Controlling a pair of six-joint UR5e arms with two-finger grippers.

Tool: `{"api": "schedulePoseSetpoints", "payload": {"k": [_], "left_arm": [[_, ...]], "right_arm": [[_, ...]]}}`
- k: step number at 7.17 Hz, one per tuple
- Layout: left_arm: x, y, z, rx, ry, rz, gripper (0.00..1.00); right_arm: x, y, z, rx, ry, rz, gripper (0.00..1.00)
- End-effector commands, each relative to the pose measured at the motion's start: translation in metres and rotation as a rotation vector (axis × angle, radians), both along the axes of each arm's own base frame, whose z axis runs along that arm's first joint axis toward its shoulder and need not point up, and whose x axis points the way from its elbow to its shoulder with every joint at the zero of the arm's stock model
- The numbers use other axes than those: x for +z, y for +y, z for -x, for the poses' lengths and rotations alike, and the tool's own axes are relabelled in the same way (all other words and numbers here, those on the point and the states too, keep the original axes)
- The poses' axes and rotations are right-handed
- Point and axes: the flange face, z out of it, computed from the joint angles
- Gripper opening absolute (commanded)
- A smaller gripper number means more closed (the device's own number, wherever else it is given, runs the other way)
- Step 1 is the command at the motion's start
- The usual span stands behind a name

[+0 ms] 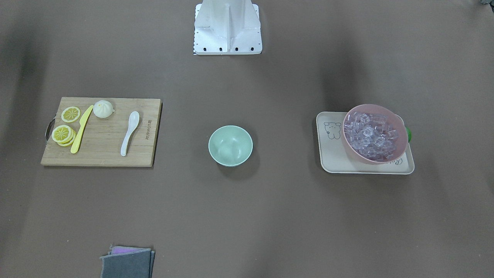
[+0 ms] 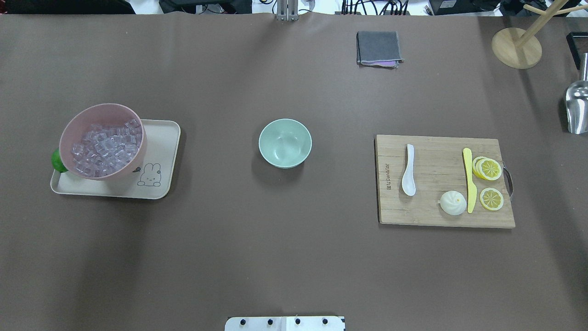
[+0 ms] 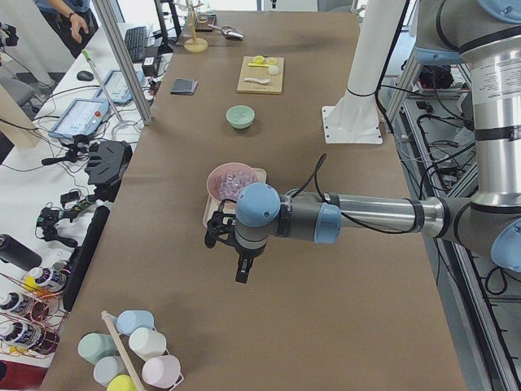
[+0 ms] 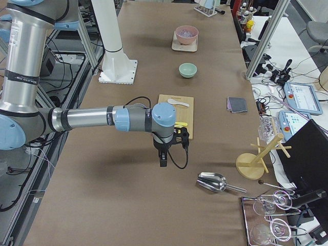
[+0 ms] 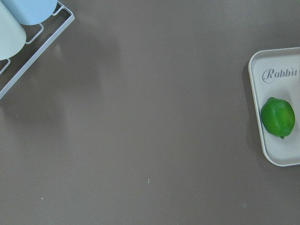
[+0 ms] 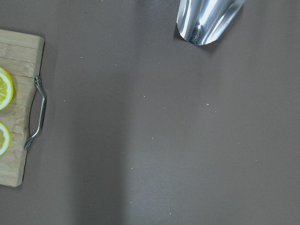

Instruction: Put spoon and ice into bowl

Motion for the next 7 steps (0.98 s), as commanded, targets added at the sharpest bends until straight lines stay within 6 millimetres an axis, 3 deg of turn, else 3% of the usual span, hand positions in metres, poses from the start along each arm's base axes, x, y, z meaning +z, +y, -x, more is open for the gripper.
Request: {"api": "schedulePoseSetpoints", "payload": {"k": [1, 7], "left_arm": [[0.0022, 0.0007, 0.0001, 0.001, -0.002, 0.000, 0.98], [0.0060, 0.0042, 0.0001, 0.001, 0.004, 0.006, 0.98]], "right_arm": [[-0.0014, -0.0016, 0.0001, 0.000, 0.000, -0.004, 1.00], [-0.0033, -0.0036, 0.0003, 0.003, -0.002, -0.005, 1.00]]}}
